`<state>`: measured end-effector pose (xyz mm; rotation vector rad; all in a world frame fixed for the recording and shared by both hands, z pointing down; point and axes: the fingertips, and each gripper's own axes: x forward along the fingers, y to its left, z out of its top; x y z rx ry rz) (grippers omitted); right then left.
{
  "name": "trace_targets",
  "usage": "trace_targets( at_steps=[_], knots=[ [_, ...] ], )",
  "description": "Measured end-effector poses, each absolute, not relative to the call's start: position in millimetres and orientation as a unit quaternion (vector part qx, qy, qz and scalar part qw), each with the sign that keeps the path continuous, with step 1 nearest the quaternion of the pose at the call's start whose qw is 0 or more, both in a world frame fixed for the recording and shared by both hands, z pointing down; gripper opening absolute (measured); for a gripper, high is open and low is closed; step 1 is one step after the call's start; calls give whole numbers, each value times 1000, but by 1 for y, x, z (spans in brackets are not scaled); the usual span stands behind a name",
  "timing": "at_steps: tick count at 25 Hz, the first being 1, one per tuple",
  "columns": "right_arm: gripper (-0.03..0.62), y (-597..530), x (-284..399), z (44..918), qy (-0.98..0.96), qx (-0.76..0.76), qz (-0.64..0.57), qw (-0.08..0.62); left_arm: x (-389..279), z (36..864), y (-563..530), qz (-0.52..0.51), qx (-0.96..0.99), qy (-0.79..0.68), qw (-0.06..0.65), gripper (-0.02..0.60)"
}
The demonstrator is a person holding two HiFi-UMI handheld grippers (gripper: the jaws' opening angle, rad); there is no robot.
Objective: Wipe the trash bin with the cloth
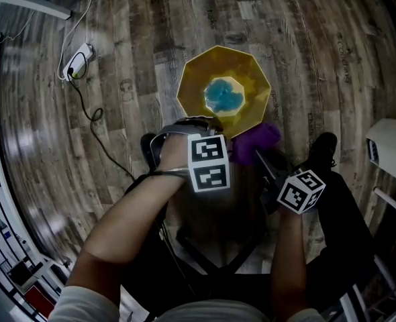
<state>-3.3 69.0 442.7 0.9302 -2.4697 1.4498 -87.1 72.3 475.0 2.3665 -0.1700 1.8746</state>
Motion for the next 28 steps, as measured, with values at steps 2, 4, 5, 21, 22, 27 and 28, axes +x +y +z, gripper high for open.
trace_targets(
  at_steps=[2, 4, 5, 21, 22, 27, 28],
  knots=[
    [67, 67, -5, 442, -824, 301, 475, 60, -86, 475, 71, 620, 780, -57, 55, 84],
    [67, 65, -7, 447, -829, 296, 469, 70, -85, 475, 70, 620, 780, -57, 53, 52],
    [67, 63, -9, 451, -831, 294, 465, 78, -84, 475, 70, 619, 782, -55, 52, 46],
    [67, 29, -24, 509, -853, 255, 423, 168, -62, 470, 67, 598, 800, -44, 29, 18],
    [67, 27, -26, 515, -853, 252, 421, 175, -62, 470, 66, 597, 800, -45, 31, 18],
    [67, 20, -31, 546, -850, 245, 416, 213, -60, 470, 63, 591, 803, -55, 42, 19],
    [67, 18, -31, 553, -847, 246, 416, 221, -60, 470, 63, 590, 804, -56, 43, 19]
  ],
)
